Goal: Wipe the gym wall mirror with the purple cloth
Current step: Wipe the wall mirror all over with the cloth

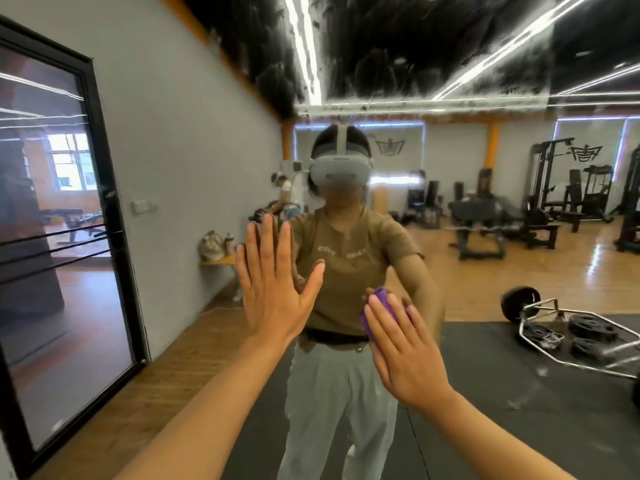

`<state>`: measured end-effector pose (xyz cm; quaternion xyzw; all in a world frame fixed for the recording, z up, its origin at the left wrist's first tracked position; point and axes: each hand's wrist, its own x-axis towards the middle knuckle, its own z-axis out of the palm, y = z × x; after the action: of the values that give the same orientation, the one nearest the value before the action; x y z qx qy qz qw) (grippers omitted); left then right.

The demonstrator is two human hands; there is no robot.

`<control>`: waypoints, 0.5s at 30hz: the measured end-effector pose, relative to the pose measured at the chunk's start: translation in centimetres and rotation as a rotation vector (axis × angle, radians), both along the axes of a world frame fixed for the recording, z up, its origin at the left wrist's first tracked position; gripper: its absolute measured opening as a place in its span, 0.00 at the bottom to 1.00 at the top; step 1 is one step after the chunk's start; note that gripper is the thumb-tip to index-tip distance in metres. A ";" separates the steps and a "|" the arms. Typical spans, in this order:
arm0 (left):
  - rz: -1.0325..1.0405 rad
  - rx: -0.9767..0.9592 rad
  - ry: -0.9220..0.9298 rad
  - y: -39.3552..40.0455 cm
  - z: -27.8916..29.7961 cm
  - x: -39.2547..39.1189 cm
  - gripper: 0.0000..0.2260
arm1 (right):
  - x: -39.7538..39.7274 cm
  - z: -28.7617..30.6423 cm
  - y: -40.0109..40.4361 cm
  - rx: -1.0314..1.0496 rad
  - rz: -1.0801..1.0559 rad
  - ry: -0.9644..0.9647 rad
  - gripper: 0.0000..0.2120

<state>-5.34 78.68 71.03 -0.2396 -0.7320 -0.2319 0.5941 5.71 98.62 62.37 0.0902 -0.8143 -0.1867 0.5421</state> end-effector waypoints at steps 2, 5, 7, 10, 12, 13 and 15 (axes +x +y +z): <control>0.041 -0.004 0.012 0.3 -0.1 0.0 0.37 | 0.3 -0.2 0.8 0.045 0.000 -0.027 0.32; 0.062 0.007 0.027 0.7 -0.1 -0.1 0.37 | 0.4 2.6 1.4 0.062 0.014 -0.012 0.30; 0.065 0.018 0.022 1.0 -0.2 -0.1 0.38 | 0.3 6.4 1.7 -0.002 0.003 0.058 0.29; 0.039 0.075 -0.026 1.5 -0.1 0.5 0.36 | 0.1 13.3 2.5 -0.128 -0.039 0.156 0.28; -0.001 0.082 -0.042 2.2 -0.1 1.1 0.32 | 0.3 16.8 3.2 -0.191 -0.037 0.206 0.27; -0.023 0.069 -0.033 2.6 0.0 1.4 0.30 | 0.4 17.8 3.4 -0.215 -0.029 0.222 0.27; -0.055 0.047 -0.013 3.5 0.1 2.0 0.28 | 0.6 17.8 3.4 -0.256 -0.015 0.244 0.27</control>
<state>-3.36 82.15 71.15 -0.2441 -0.7233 -0.2665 0.5884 6.28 102.02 80.22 -0.0092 -0.7603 -0.0951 0.6425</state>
